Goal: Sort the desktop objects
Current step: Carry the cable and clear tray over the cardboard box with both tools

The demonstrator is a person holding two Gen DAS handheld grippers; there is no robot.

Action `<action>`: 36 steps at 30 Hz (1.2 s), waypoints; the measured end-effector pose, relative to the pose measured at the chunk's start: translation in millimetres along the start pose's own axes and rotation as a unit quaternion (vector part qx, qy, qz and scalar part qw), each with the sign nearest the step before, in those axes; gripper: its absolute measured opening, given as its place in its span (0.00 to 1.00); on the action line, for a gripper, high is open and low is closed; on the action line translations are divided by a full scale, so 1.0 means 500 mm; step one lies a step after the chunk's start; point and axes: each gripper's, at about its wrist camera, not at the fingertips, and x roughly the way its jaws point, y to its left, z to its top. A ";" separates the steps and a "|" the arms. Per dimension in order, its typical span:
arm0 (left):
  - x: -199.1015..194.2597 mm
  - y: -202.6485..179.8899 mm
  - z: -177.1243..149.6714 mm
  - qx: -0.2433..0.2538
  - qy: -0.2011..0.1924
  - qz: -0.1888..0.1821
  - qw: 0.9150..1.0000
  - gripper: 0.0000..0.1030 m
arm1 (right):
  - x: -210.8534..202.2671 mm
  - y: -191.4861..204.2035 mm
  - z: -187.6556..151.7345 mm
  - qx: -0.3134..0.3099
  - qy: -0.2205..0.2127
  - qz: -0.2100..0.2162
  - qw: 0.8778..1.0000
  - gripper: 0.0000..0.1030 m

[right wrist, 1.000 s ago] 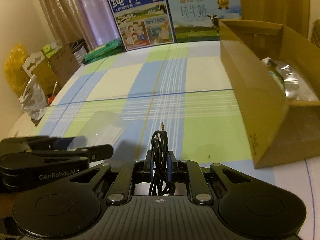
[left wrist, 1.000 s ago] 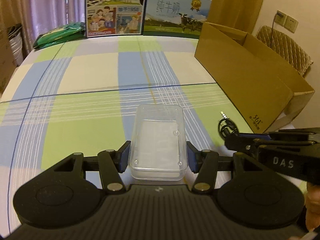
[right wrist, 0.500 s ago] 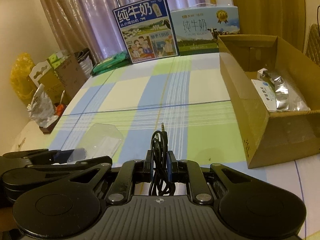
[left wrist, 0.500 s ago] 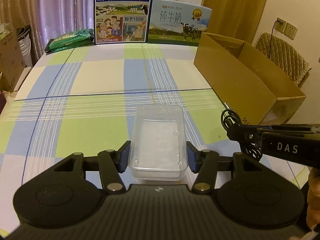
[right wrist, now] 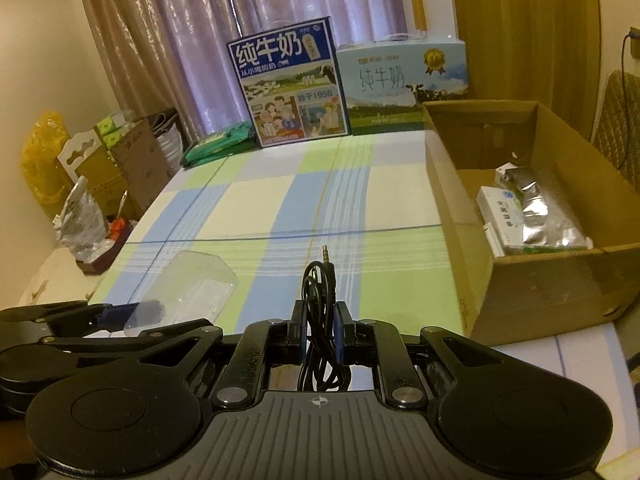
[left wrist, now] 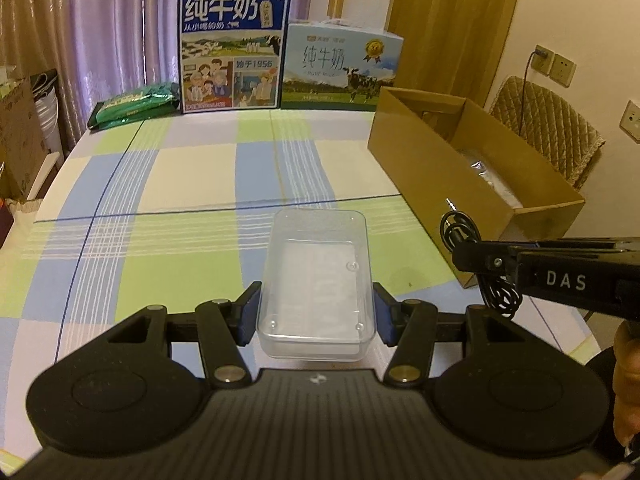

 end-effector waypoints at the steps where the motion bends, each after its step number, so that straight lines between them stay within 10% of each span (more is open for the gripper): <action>1: -0.003 -0.005 0.002 0.002 -0.001 -0.001 1.000 0.49 | -0.005 -0.001 0.001 0.000 -0.001 -0.002 1.000 0.09; 36: 0.071 -0.291 0.159 0.081 -0.021 -0.088 0.993 0.49 | -0.129 -0.284 0.100 0.039 -0.067 -0.091 0.993 0.09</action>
